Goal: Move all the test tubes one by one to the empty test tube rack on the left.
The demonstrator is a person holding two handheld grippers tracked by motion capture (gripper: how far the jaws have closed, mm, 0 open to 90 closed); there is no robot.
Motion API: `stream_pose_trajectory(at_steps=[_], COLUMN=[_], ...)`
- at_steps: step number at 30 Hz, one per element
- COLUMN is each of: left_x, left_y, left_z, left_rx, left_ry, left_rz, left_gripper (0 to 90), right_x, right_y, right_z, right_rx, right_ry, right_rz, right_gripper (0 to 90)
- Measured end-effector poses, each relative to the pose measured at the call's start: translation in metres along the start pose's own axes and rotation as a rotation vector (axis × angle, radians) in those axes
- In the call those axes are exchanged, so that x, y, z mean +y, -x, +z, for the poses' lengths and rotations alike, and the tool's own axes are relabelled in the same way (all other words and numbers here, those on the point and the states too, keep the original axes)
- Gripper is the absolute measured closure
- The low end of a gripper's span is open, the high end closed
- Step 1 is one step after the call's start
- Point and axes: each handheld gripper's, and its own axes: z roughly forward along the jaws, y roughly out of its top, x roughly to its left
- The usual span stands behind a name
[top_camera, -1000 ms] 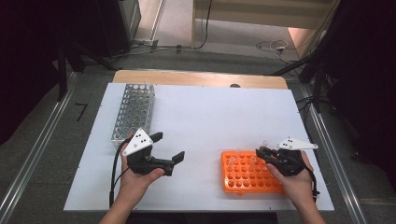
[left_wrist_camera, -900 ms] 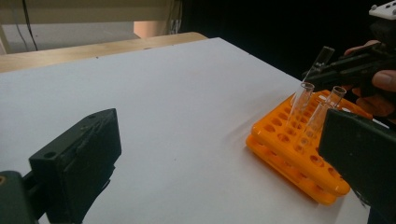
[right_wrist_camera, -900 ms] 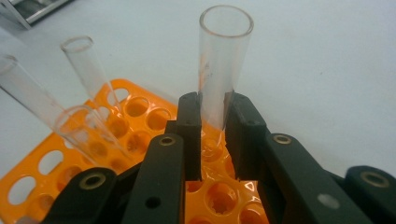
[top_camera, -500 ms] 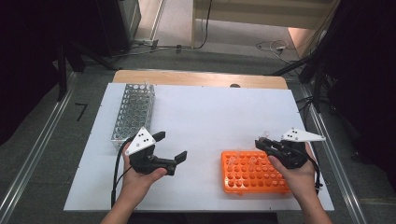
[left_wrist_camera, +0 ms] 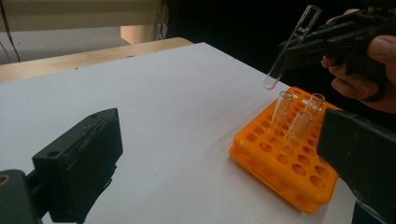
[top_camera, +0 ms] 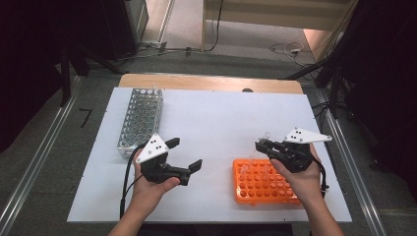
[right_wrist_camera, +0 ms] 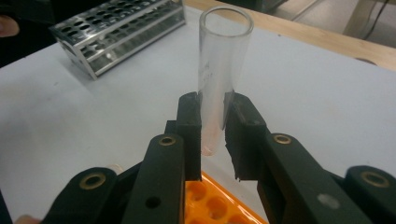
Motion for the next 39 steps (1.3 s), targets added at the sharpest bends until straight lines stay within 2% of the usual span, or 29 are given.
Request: stream_pose_trajectory(at_steps=[9,15,21,25,30,33,36,39], left_x=[0.002,0.002,0.004,0.004,0.002,0.002,0.002,0.002], left_y=[0.009,0.02,0.03,0.037,0.047,0.053,0.058,0.059], left_z=[0.005,0.01,0.015,0.019,0.025,0.029,0.031,0.032], left_rx=[-0.04,-0.087,-0.098,-0.129,-0.17,-0.174,-0.173,-0.165], left_ry=[-0.006,-0.014,-0.022,-0.027,-0.031,-0.036,-0.04,-0.042], left_rz=[0.01,0.024,0.021,0.03,0.061,0.085,0.125,0.132], left_gripper=[2.0,8.9,21.1,30.7,45.2,51.4,57.9,64.0], right_x=[0.006,0.0,-0.008,-0.009,-0.011,-0.012,-0.013,-0.014], right_y=[-0.033,-0.053,-0.067,-0.074,-0.081,-0.086,-0.09,-0.093], right_z=[0.009,0.022,0.035,0.039,0.042,0.044,0.046,0.047], right_rx=[0.094,0.143,0.176,0.19,0.206,0.218,0.228,0.234], right_ry=[0.009,-0.025,-0.063,-0.074,-0.088,-0.099,-0.103,-0.108], right_rz=[-0.045,-0.065,-0.09,-0.107,-0.121,-0.133,-0.146,-0.156], right_gripper=[74.0,74.0,74.0,74.0,74.0,74.0,74.0,74.0])
